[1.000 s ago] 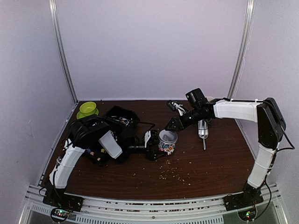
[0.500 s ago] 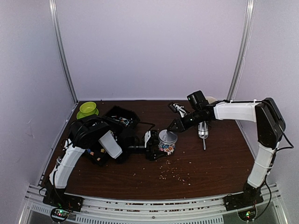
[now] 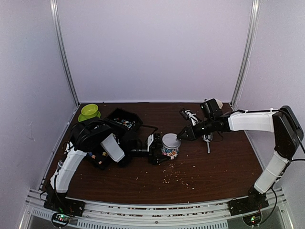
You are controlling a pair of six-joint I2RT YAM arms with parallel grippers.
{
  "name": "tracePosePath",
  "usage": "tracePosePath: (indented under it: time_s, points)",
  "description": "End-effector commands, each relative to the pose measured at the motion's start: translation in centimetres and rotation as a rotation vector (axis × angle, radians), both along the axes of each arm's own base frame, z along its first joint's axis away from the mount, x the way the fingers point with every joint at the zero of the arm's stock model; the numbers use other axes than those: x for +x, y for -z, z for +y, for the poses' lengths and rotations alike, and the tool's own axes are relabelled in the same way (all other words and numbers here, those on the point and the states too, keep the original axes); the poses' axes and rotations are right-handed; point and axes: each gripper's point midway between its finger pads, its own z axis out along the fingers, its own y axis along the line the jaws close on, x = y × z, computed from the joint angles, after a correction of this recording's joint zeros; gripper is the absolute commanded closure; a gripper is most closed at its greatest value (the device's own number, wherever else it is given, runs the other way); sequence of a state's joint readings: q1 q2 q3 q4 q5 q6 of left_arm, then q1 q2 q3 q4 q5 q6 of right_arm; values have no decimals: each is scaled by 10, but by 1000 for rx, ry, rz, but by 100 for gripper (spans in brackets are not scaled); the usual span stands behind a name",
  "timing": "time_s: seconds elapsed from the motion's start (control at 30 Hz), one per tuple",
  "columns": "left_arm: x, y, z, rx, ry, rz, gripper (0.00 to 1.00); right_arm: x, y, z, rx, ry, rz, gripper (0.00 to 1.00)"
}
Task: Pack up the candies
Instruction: Screw the box lid onto the packing bottle.
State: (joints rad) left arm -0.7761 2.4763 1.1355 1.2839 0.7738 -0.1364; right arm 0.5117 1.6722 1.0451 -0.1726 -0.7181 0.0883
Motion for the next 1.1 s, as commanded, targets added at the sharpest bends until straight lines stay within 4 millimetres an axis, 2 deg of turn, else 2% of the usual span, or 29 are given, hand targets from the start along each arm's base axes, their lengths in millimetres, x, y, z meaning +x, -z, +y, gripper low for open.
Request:
tracePosePath:
  time_s: [0.0,0.43,0.7,0.87,0.97,1.07]
  points:
    - [20,36,14,63,-86,141,26,-40,14,5,-12,-66,101,86]
    - [20,35,14,63,-87,139,26,-82,19,13,-43,-103,103,86]
    - [19,34,15,61,-86,141,27,-92,22,7,-67,-98,100,84]
    - [18,34,15,61,-82,139,27,-85,1,3,-92,-99,12,74]
    - [18,34,14,61,-79,138,27,-70,-19,3,-101,-80,-52,65]
    - [18,35,13,66,-78,141,27,-50,-37,6,-96,-45,-95,64]
